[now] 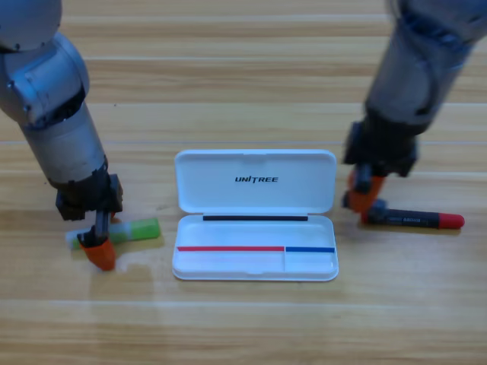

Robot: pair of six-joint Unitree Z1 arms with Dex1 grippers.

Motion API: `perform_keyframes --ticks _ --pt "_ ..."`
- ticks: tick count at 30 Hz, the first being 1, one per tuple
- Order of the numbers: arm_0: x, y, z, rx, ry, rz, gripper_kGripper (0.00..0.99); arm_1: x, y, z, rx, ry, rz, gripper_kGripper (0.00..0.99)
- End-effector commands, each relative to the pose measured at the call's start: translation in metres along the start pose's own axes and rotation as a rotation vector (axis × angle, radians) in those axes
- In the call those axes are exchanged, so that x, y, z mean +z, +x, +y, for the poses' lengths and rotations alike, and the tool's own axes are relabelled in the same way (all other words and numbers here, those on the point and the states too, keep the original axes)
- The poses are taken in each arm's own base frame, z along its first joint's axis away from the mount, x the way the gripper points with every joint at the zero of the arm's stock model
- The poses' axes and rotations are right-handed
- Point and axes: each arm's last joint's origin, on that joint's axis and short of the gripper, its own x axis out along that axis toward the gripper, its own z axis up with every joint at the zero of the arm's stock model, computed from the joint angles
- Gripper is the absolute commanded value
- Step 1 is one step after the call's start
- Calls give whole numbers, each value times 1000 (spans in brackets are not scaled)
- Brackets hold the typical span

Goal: Clean up eraser and pencils

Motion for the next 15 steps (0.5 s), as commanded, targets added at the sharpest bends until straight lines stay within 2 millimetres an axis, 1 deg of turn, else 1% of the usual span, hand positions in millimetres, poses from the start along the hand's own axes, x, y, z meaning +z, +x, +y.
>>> perform_keyframes --ticks 1,3,5,6,7,9,15 --pt "5 24 -3 7 21 53 782 42 59 16 64 -106 75 0" --pt "5 24 -2 31 21 66 687 49 67 18 67 -130 82 0" --pt "4 27 0 46 21 92 548 53 74 19 65 -146 92 0" --pt "4 28 1 55 24 104 448 54 78 18 64 -149 99 0" --pt "4 29 1 62 26 115 328 55 81 18 61 -153 105 0" --pt "4 27 3 82 23 125 0 56 84 19 63 -158 113 0" --pt "2 14 2 109 16 112 0 53 80 31 79 -174 120 0"
